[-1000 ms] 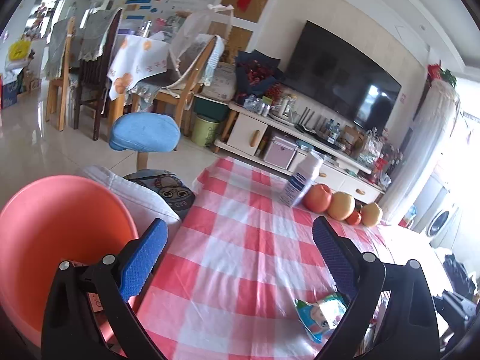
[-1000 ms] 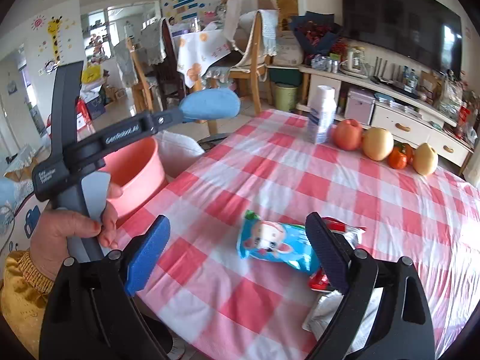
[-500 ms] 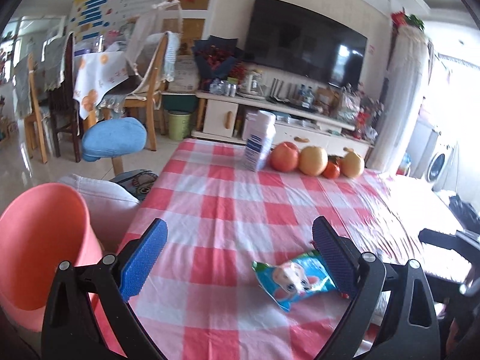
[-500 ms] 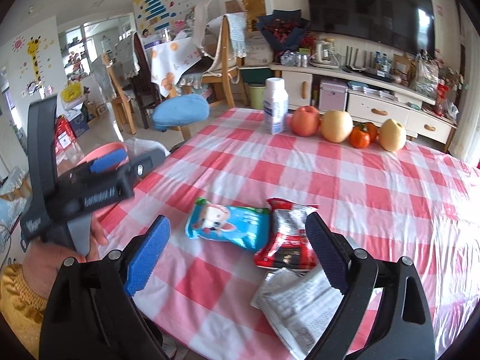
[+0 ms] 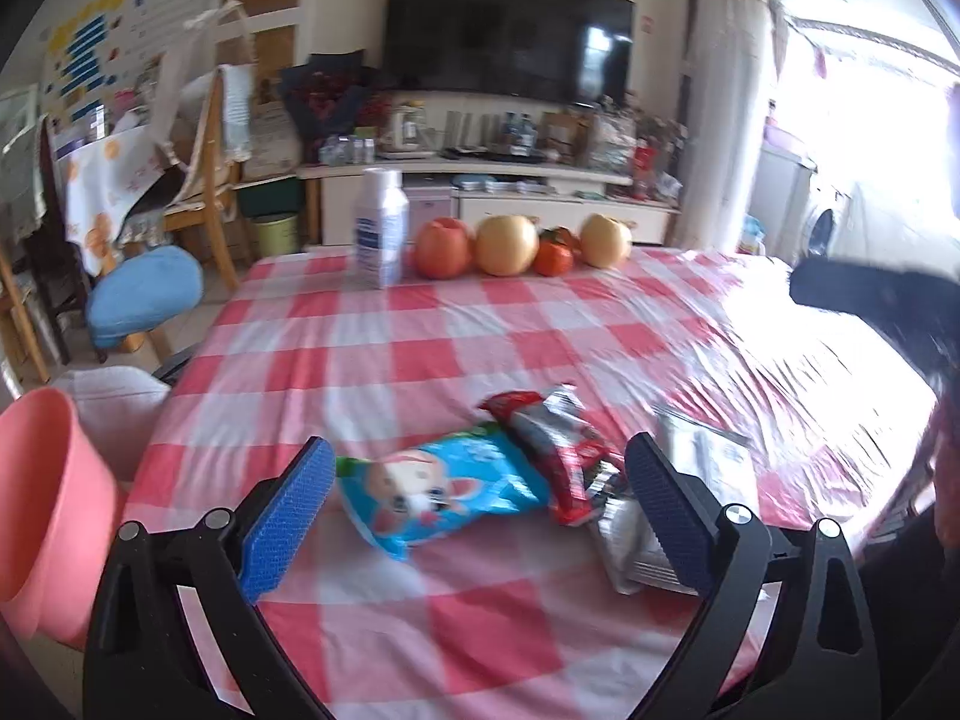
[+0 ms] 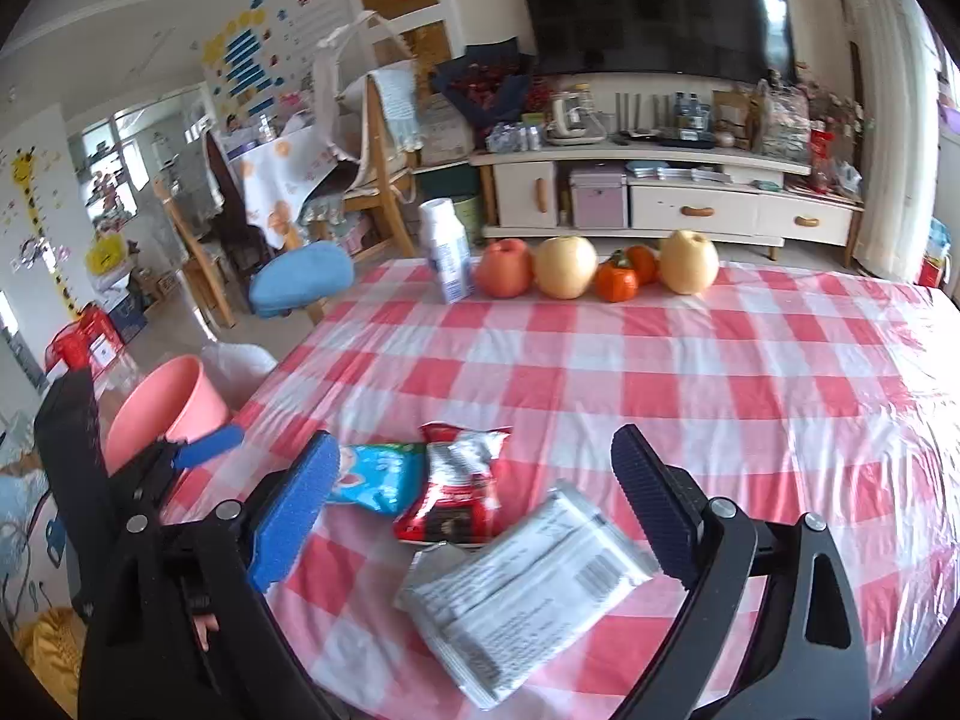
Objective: Collect trash
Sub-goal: 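Grasp the grey printed pouch with the left gripper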
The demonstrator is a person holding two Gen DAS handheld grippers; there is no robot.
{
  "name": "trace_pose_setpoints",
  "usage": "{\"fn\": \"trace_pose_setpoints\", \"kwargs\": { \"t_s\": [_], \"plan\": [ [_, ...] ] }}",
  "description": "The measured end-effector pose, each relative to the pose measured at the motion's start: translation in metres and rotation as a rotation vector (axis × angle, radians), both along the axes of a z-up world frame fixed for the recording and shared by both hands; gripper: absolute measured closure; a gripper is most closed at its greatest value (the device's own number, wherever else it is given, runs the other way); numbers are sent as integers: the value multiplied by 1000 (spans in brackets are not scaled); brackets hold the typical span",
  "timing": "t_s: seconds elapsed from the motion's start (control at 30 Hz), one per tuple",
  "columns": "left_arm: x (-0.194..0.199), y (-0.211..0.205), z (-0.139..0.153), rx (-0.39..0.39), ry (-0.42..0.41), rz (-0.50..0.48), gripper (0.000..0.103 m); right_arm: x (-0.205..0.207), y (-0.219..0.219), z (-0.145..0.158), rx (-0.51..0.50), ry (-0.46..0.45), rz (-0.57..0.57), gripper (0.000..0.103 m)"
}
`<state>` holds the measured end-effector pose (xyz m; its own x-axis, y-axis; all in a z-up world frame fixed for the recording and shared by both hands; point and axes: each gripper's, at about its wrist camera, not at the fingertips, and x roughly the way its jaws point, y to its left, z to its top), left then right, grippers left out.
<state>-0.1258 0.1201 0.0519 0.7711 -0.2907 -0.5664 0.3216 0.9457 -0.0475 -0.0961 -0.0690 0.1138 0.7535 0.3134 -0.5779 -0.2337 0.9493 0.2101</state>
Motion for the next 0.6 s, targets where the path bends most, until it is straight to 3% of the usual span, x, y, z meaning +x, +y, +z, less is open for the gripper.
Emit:
{"fn": "trace_pose_setpoints", "kwargs": {
  "t_s": [0.2, 0.33, 0.6],
  "plan": [
    [-12, -52, -8, 12, 57, -181, 7, 6, -41, 4, 32, 16, -73, 8],
    [-16, -92, -20, 91, 104, -290, 7, 9, -61, 3, 60, 40, -99, 8],
    [-2, -132, -48, 220, 223, -361, 7, 10, -74, 3, 78, 50, -100, 8]
  ]
}}
